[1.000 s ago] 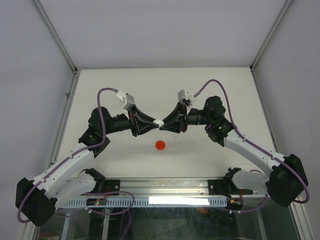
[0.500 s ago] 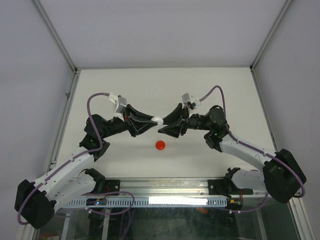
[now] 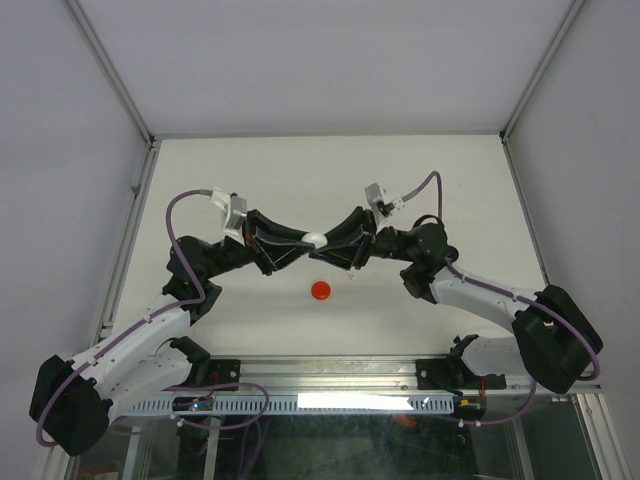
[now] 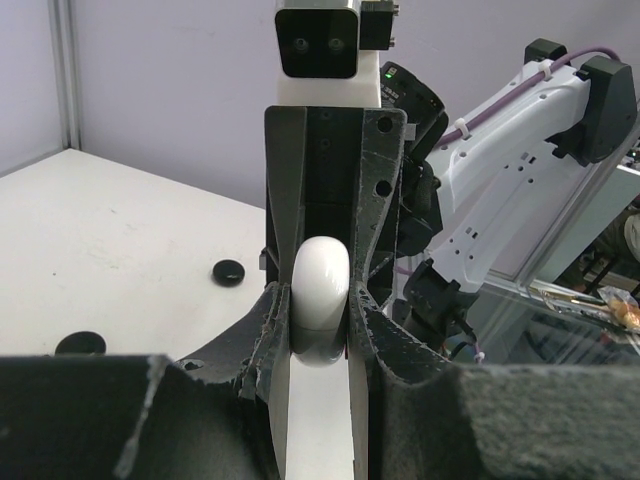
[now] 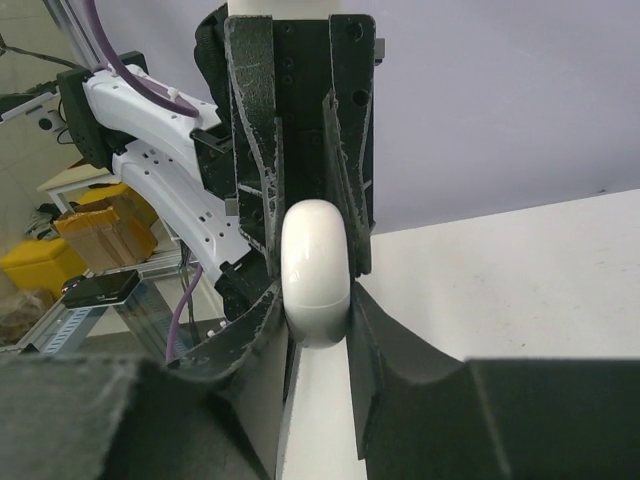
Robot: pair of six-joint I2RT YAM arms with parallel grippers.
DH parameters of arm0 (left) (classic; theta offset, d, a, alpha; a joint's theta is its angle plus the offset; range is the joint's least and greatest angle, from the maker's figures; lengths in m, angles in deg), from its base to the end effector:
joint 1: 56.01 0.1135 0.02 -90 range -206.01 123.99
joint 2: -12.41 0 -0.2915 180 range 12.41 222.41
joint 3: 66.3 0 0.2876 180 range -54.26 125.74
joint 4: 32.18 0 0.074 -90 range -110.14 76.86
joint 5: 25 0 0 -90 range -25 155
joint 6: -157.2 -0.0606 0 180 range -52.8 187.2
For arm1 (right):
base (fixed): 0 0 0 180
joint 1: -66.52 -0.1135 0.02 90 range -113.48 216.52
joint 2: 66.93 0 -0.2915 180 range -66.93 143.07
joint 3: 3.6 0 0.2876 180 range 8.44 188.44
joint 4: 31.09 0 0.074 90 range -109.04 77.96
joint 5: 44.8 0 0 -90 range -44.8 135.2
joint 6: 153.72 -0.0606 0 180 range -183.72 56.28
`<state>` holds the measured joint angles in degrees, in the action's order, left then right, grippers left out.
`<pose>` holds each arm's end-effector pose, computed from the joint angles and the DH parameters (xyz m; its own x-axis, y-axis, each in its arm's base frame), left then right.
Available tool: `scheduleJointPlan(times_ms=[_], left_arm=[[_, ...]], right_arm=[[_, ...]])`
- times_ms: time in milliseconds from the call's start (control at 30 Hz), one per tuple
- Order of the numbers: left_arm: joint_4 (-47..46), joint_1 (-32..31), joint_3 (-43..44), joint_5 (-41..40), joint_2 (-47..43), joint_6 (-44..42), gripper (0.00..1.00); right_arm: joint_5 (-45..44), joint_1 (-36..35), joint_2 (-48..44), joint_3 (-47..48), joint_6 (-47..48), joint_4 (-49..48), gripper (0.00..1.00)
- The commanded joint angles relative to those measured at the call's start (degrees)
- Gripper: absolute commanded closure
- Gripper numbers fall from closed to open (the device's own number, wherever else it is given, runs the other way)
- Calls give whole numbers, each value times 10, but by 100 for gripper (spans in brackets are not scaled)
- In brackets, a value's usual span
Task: Insert the wireless bluetooth earbuds into the charging case
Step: Pick up the charging case at the center of the board, then open the charging case.
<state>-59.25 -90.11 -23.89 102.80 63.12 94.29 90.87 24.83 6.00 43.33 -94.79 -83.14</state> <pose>0.1741 -0.1627 0.3368 -0.1833 -0.3104 -0.9328 0.9435 0.2107 -0.2556 0.1933 0.2302 0.3172 -0.2066 0.2989 -0.9316 -0.9784 -0.0699 0.1946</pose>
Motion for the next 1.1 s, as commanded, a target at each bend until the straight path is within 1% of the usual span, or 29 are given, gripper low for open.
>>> scheduleJointPlan(times_ms=[0, 67, 133, 200, 267, 333, 400, 467, 567, 700, 767, 833, 1067], left_arm=[[-59, -8, -10, -1, 3, 12, 97], [-60, -7, -13, -3, 1, 12, 96], [-56, -8, -13, -4, -1, 10, 91], [-45, -8, -12, -10, -5, 8, 78], [-28, -8, -9, -16, -11, 0, 63], [4, -8, -3, -23, -19, -14, 50], [33, -8, 2, -31, -27, -29, 39], [58, -8, 6, -35, -33, -42, 33], [87, -8, 12, -36, -34, -56, 30], [122, -8, 26, -37, -21, -69, 28], [126, -8, 30, -36, -15, -69, 27], [127, -8, 36, -36, -10, -68, 27], [137, -7, 55, -51, 8, -53, 26]], right_arm=[[-16, -5, 3, 0, -24, -74, 74], [-15, -5, 3, 0, -25, -77, 82], [-11, -5, 3, -1, -24, -78, 91], [-6, -4, 1, -3, -12, -70, 100], [-2, -4, -5, -5, 14, -42, 100], [-4, -4, -17, -8, 44, -5, 100], [-3, -4, -29, -7, 71, 30, 100], [-5, -4, -41, -4, 98, 69, 100], [-7, -4, -58, 0, 128, 113, 100], [-7, -5, -72, 4, 128, 151, 100], [-7, -5, -76, 5, 128, 162, 100], [-3, -5, -80, 6, 164, 173, 100], [-5, -6, -98, 4, 197, 210, 100]])
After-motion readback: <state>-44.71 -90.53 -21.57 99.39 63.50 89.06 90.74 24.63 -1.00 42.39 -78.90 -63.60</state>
